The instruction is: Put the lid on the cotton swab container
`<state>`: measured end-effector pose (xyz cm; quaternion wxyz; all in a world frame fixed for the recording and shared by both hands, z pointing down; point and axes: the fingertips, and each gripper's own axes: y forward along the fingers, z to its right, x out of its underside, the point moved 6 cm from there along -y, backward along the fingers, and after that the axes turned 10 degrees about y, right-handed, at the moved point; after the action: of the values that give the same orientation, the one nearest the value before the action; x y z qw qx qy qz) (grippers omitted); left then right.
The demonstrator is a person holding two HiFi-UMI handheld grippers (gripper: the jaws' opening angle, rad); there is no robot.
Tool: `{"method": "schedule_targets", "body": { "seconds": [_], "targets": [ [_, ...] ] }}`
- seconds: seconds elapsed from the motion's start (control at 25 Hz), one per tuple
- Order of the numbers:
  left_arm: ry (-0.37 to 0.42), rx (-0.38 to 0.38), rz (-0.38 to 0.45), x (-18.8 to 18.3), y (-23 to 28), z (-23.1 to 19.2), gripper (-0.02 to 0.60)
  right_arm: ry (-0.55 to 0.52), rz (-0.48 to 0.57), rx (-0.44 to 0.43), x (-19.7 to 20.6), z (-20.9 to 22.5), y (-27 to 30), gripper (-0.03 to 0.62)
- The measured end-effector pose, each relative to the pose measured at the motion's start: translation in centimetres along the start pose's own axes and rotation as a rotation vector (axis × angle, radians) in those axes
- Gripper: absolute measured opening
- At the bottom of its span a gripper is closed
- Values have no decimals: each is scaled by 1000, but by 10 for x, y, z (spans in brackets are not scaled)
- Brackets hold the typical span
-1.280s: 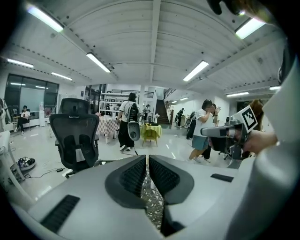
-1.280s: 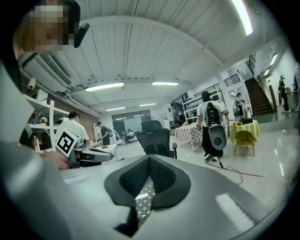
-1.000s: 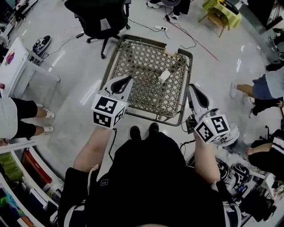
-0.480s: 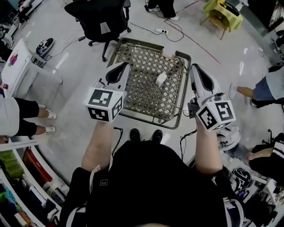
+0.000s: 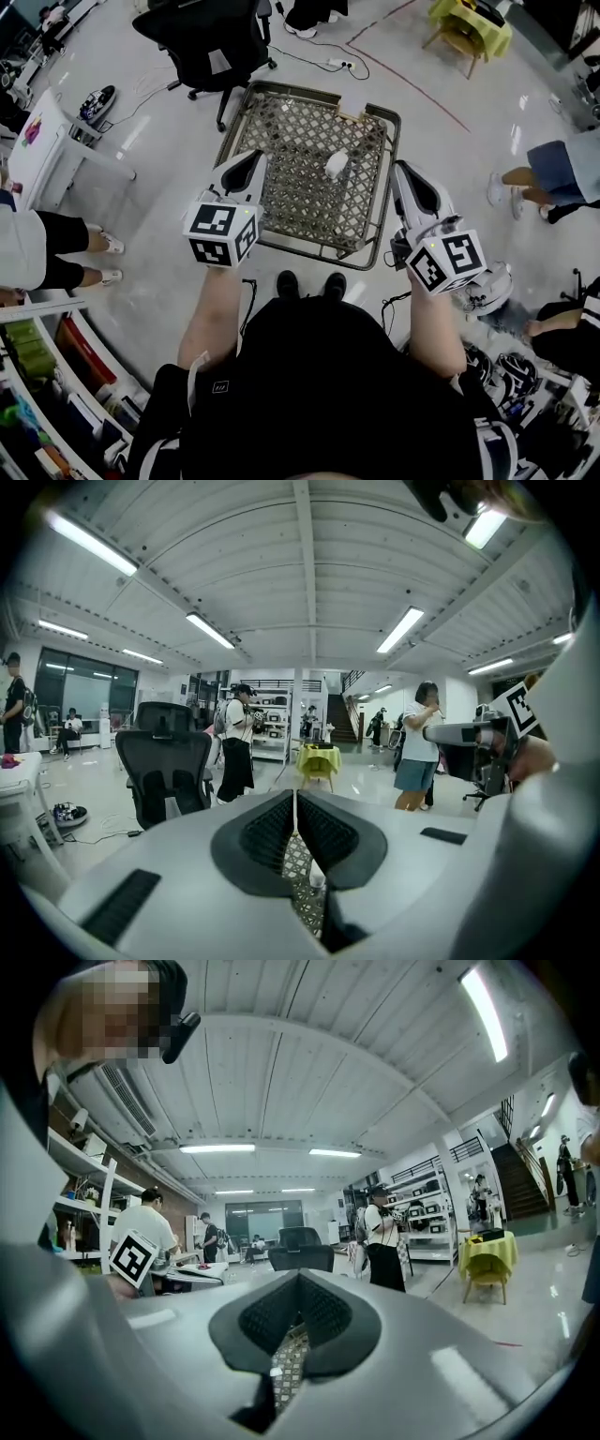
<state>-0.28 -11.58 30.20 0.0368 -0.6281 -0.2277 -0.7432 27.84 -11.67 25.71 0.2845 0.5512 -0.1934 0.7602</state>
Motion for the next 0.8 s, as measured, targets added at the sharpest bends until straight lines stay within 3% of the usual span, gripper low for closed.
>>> {"method": "schedule_targets", "body": {
  "seconds": [0.8],
  "targets": [
    [2,6,-18,7,6,-2,17,39,-35,6,13,9,5,8]
  ]
}}
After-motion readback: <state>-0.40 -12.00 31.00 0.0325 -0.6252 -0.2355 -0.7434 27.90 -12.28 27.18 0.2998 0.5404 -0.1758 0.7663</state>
